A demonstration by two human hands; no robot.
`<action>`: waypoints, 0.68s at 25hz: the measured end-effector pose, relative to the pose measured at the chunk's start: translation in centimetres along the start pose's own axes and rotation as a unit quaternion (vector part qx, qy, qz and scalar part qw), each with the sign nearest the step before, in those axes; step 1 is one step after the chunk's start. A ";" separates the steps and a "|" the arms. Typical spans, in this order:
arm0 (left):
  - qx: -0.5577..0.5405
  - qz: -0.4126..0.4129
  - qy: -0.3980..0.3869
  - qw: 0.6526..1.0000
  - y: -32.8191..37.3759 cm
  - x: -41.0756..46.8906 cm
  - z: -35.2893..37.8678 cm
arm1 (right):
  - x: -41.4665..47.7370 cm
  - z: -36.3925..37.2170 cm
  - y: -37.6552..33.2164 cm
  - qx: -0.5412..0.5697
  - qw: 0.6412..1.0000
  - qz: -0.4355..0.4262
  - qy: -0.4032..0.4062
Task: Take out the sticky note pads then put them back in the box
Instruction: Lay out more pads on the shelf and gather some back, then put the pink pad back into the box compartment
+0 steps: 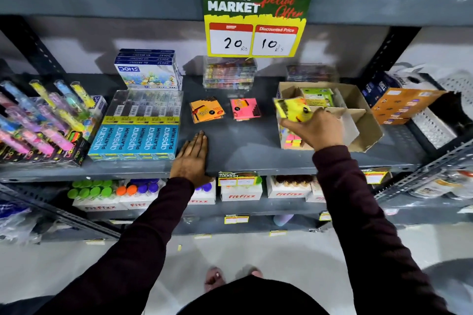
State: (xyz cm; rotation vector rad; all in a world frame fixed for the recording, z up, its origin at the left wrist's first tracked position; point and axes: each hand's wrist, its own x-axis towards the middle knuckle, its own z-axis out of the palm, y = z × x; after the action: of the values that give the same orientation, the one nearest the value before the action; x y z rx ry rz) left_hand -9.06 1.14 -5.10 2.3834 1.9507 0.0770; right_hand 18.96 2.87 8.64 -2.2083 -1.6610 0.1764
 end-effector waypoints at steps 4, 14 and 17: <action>0.026 -0.002 0.022 0.999 0.0 0.1 0.4 | 2.2 -0.2 5.6 0.003 0.994 0.113 -0.009; 0.007 0.004 -0.017 1.000 0.2 0.0 -0.5 | 3.8 5.2 6.7 0.049 0.977 0.187 -0.091; 0.004 0.007 -0.006 1.000 0.3 -0.1 -0.6 | 3.8 4.8 6.6 -0.004 0.975 0.160 -0.153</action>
State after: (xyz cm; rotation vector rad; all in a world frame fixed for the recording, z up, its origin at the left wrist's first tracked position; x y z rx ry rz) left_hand -8.89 0.95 -4.45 2.3970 1.9318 0.0549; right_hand 24.48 5.96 2.25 -2.5462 -1.4328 0.6246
